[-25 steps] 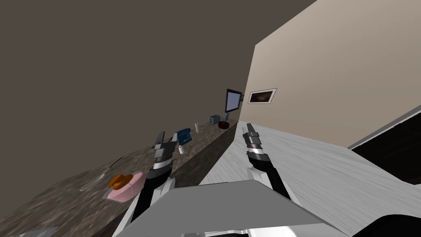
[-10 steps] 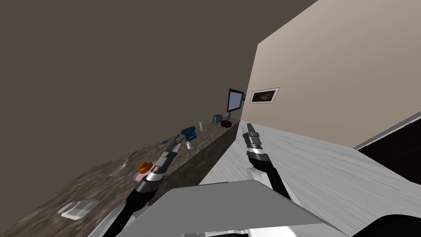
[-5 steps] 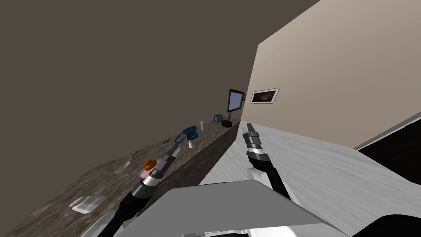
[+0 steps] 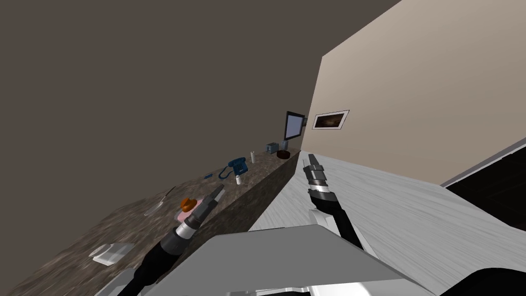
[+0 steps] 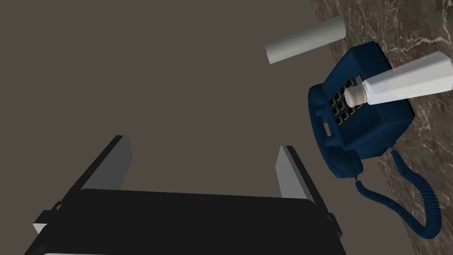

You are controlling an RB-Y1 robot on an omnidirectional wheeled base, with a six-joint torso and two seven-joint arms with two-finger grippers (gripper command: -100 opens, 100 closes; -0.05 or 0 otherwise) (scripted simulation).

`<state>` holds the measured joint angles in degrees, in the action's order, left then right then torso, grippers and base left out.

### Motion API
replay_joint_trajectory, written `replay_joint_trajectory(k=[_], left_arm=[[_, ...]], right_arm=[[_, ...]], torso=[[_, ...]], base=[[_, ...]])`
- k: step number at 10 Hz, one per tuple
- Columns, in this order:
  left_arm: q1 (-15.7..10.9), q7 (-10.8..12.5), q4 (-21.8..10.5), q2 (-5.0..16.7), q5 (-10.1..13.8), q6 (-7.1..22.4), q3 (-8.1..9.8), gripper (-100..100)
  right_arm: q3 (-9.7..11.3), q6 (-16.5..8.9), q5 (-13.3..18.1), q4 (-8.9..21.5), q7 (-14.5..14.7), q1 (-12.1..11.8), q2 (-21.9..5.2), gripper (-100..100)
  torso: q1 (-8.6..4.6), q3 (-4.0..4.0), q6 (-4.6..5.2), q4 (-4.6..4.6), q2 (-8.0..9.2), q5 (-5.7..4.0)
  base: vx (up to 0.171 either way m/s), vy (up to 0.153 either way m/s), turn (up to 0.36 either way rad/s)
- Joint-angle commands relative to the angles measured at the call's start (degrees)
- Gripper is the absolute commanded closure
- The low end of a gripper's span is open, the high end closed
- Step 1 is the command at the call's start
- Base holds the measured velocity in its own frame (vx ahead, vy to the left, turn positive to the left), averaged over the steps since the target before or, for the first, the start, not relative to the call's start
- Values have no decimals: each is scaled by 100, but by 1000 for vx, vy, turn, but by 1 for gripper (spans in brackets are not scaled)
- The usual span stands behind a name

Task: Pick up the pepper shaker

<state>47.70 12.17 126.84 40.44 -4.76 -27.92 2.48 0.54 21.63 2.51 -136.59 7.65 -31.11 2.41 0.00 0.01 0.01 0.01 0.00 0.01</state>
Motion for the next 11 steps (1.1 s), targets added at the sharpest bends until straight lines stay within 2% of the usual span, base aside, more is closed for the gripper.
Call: replay_joint_trajectory(k=[1, 2, 3, 6, 7, 11], left_arm=[[54, 13, -61, 185, -3, 20, 4, -100], [158, 36, -133, 398, -8, 106, 12, -100], [158, 36, -133, 486, -8, 106, 12, -100], [359, 80, -304, 1006, -14, 306, 29, -100], [359, 80, -304, 1113, -14, 306, 29, -100], [550, 118, -511, 1773, -16, 541, 48, -100]], right_arm=[[0, 0, 0, 0, 0, 0, 0, 0], [0, 0, 0, 0, 0, 0, 0, 0], [0, 0, 0, 0, 0, 0, 0, 0], [0, 0, 0, 0, 0, 0, 0, 0], [0, 0, 0, 0, 0, 0, 0, 0], [0, 0, 0, 0, 0, 0, 0, 0]], torso=[[0, 0, 0, 0, 0, 0], [-2, 0, 0, 0, -1, 0], [-4, -1, 0, -1, -2, -1], [-10, -3, 0, -1, -5, -2], [-11, -4, 0, -2, -7, -2], [-19, -6, 1, -2, -10, -4]], base=[[0, 0, 0], [5, -9, -17], [6, -12, -7], [12, -24, -19], [19, -25, -14], [21, -43, -25]])
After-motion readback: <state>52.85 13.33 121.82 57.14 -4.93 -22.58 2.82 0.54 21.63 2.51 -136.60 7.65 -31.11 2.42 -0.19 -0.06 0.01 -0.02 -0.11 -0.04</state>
